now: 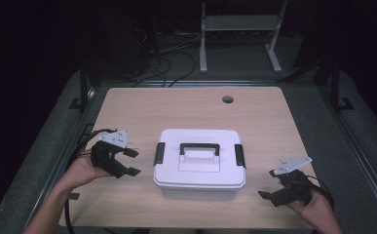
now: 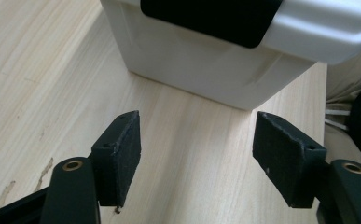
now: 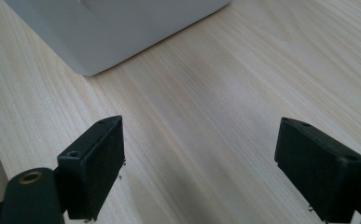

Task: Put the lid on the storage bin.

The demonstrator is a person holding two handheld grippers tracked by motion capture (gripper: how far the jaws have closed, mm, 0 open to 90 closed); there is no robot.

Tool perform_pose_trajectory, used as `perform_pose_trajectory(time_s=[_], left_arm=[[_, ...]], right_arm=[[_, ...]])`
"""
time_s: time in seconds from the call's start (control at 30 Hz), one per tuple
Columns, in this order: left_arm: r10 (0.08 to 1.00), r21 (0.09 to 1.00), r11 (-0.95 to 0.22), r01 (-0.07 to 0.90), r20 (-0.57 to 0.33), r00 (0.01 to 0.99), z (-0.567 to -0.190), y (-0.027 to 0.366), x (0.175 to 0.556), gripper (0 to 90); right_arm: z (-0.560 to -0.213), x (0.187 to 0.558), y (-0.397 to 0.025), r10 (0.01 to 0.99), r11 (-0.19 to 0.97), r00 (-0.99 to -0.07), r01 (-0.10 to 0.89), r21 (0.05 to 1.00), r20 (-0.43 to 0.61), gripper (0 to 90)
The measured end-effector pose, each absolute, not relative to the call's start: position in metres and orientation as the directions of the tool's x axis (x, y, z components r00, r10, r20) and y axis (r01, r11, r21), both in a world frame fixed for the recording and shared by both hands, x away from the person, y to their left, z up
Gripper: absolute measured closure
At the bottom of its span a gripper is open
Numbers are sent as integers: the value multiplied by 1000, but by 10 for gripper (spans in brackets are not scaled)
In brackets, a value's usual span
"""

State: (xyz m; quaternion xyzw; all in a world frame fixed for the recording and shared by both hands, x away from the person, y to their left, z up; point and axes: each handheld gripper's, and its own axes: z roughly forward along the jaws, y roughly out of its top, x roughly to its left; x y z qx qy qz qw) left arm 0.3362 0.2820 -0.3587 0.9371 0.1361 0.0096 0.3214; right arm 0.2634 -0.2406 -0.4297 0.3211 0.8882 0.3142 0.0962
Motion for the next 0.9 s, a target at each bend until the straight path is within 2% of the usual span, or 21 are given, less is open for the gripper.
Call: perform_pose_trajectory(time_s=[0.9], left_arm=[[306,594,-751,288,-73,949,-381,295,328,256]], right_arm=[[-431,263,-240,631,601,-775,513,613,31,153]])
